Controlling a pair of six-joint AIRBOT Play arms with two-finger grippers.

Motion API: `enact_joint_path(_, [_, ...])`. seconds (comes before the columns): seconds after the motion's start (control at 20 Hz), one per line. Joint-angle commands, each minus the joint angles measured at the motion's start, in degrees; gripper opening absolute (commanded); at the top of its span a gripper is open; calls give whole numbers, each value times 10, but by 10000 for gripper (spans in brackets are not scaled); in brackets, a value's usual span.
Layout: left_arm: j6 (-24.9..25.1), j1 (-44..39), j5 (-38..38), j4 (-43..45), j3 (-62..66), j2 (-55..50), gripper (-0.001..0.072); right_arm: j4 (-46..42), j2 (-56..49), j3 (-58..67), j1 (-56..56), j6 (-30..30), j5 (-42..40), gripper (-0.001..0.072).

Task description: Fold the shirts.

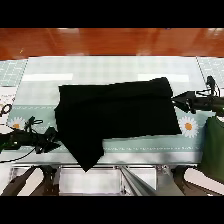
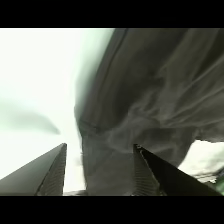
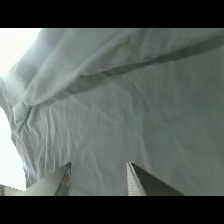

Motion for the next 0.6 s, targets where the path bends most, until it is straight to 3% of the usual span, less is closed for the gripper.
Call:
enact_joint_path(0.0, [-30,-59,44,1,-22,0,499,3,2,-2,0,-2,-1,411])
enact_joint_path(0.15, [-31,-132,97,-24,-27,0,494,4,2,-2,-2,0,-3,411])
enact_joint_path(0.2, [-30,-153,106,-38,-27,0,385,4,2,-2,-11,0,-3,411])
enact_joint_path(0.25, [-11,-167,111,-49,-27,0,42,3,2,-2,-27,0,-3,410])
enact_joint_path(0.4, [14,-172,113,-64,-25,2,22,-57,2,-2,-99,17,21,410])
enact_joint_path(0.55, [14,-172,115,-70,-23,2,22,-186,2,-20,-125,112,54,410])
